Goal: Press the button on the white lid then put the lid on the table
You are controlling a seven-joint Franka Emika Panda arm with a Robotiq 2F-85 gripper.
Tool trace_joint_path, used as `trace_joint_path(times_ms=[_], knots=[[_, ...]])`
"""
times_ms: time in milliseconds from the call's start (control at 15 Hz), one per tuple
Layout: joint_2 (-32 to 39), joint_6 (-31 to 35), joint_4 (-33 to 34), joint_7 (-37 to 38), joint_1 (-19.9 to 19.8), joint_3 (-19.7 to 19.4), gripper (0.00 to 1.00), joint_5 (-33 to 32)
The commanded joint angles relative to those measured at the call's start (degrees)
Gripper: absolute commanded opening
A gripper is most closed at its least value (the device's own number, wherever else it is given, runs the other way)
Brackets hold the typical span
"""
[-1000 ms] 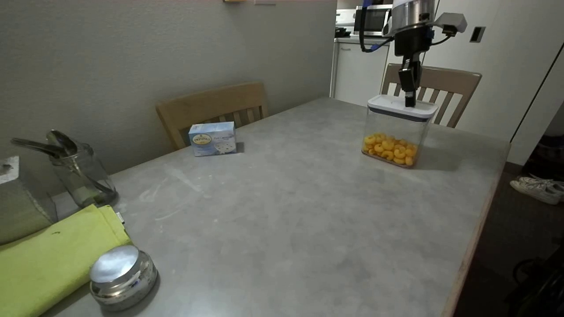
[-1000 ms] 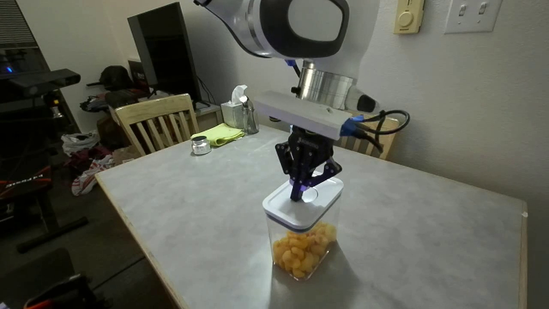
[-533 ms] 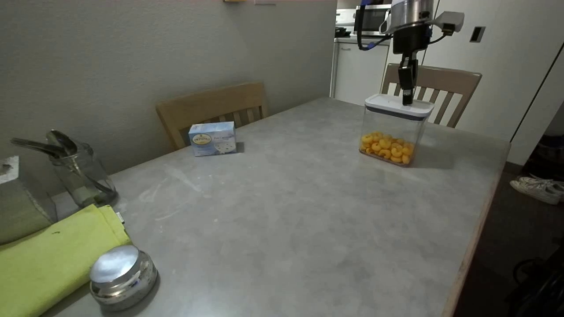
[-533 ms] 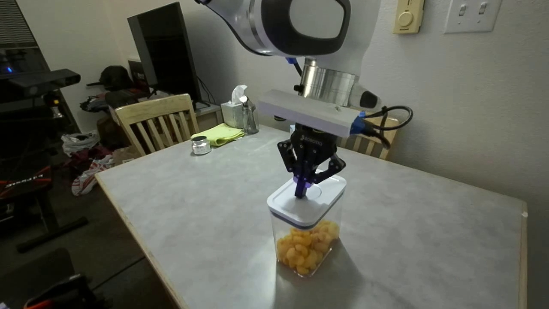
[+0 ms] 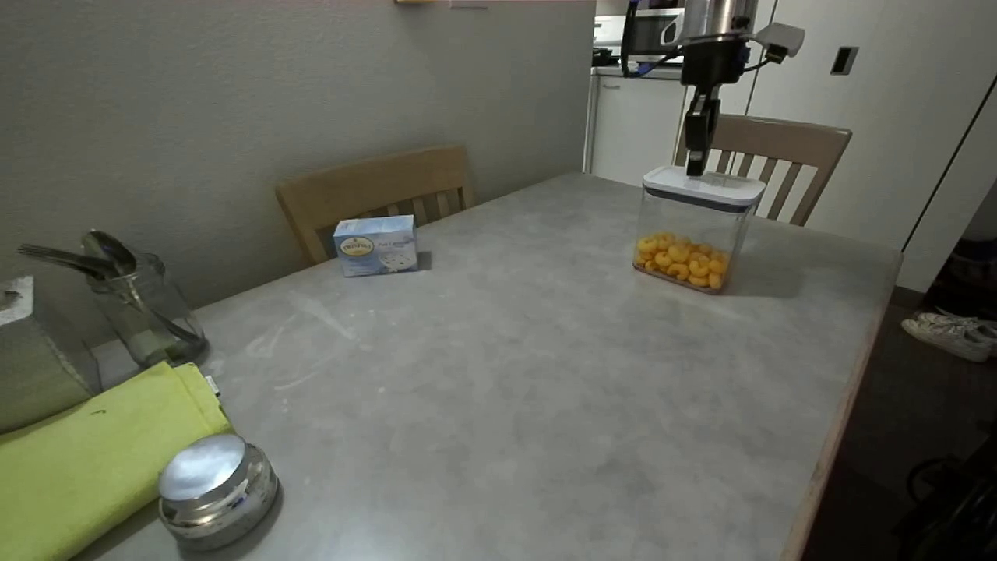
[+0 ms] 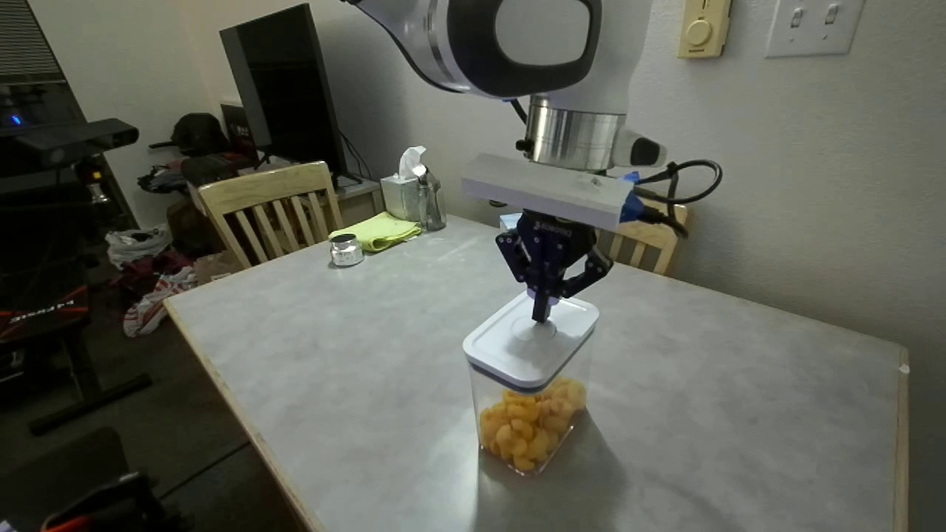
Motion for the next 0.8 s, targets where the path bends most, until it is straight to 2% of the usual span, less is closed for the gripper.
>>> trace_joint_path(times_ms=[0, 733], knots=[[0.81, 2.67, -0.75, -1.53, -1.49, 0.44, 0.00, 0.84], [0.99, 2.45, -0.87, -0.65, -1.63, 0.60, 0.00, 0.64]])
